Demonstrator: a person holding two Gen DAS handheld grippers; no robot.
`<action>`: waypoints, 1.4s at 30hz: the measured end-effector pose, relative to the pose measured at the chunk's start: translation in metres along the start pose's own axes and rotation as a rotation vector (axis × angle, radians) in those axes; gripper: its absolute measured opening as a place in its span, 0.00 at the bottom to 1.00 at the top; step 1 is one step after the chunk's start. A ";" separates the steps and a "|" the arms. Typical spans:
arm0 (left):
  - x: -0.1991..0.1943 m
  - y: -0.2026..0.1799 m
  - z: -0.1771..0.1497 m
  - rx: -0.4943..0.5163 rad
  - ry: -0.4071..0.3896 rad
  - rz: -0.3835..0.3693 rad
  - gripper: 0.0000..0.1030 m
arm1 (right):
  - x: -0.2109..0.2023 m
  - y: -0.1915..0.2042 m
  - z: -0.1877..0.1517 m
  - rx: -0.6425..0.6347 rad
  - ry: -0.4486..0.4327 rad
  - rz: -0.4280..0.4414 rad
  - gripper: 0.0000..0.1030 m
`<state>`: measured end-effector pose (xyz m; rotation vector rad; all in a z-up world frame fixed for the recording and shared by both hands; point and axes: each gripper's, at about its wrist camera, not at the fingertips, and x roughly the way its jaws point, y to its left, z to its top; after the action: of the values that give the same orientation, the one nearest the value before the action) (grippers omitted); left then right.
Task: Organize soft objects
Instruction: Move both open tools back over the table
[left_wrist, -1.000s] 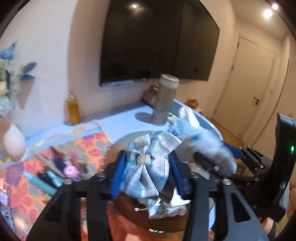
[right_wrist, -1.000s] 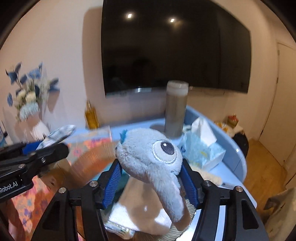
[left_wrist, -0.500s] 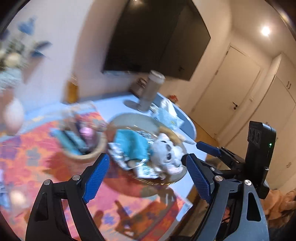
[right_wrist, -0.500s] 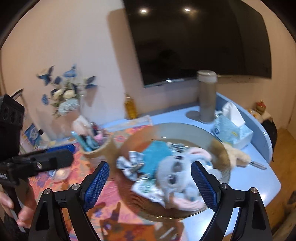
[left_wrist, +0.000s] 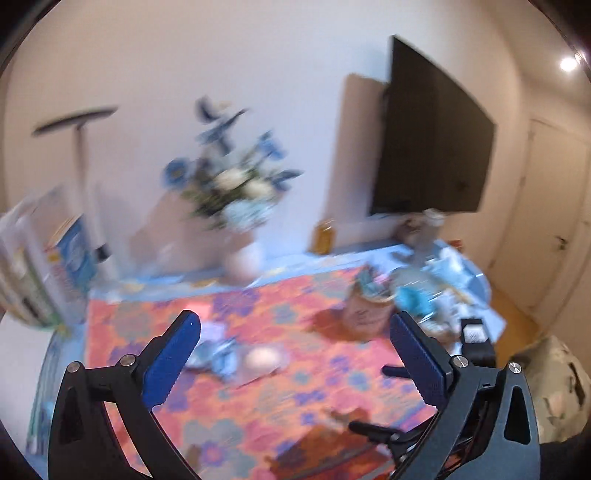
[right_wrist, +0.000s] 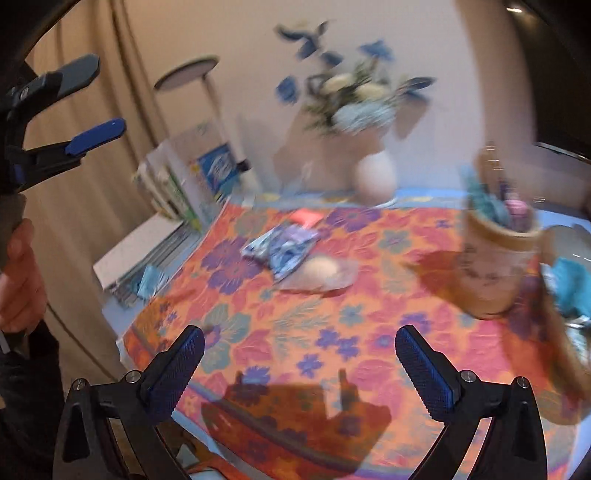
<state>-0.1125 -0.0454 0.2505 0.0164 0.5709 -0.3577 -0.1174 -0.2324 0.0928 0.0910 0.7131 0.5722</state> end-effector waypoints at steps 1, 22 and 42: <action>0.008 0.009 -0.013 -0.006 0.016 0.049 0.99 | 0.007 0.001 -0.001 -0.009 0.018 -0.004 1.00; 0.164 0.103 -0.156 -0.280 0.237 0.273 0.99 | 0.114 -0.052 -0.019 0.099 0.135 -0.205 1.00; 0.128 0.089 -0.122 -0.133 0.184 0.502 0.99 | 0.120 -0.053 -0.012 0.102 0.329 -0.200 1.00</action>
<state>-0.0468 0.0104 0.0722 0.0641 0.7481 0.1729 -0.0266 -0.2154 -0.0018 0.0195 1.0589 0.3616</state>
